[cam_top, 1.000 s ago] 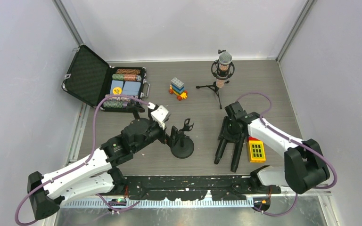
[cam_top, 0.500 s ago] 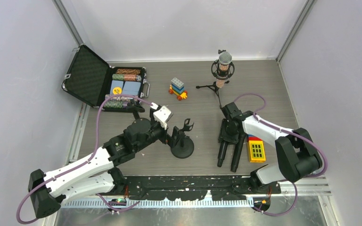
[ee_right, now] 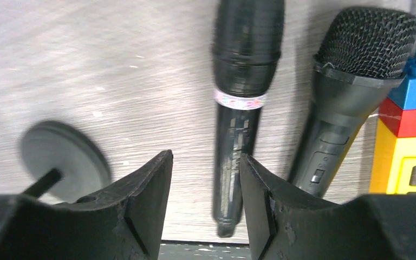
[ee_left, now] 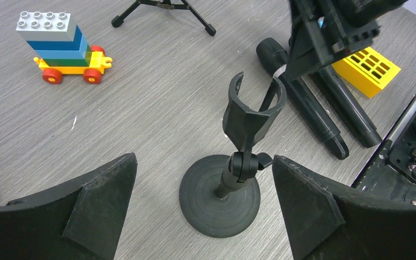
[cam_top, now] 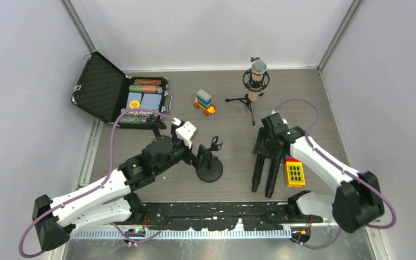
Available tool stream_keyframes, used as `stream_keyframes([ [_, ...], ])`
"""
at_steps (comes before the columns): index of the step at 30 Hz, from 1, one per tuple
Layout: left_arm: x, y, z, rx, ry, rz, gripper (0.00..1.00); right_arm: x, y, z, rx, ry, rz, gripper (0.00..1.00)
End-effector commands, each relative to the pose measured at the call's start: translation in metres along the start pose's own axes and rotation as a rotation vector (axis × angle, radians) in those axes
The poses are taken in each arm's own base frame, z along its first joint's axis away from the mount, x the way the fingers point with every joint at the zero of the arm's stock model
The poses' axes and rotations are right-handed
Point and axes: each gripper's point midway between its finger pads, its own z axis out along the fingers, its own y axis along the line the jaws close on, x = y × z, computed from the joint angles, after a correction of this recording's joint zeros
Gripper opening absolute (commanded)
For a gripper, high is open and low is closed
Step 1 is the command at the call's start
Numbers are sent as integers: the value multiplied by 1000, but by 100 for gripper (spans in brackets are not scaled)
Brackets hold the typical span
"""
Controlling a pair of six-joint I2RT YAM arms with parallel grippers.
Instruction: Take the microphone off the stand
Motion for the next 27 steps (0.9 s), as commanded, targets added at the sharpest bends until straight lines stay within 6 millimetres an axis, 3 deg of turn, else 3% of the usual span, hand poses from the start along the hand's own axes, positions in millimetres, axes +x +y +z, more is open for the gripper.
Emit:
stream_keyframes([
  [1, -24, 4, -3, -23, -78, -5, 100, -31, 48, -40, -264, -151, 94, 54],
  [4, -26, 6, -4, -35, -91, -12, 100, -30, 67, -38, -351, -141, 107, 53],
  [9, -27, 7, -8, -35, -93, -12, 100, -8, 52, 8, -208, 16, 42, 54],
  [14, -26, 9, -10, -45, -91, -12, 100, 6, 36, 36, -114, 84, 16, 54],
  [22, -26, 9, -10, -46, -86, -6, 100, 3, -5, 33, 78, 41, -33, 56],
  [27, -26, 10, -12, -48, -81, 0, 100, 6, -25, 38, 105, 57, -5, 57],
])
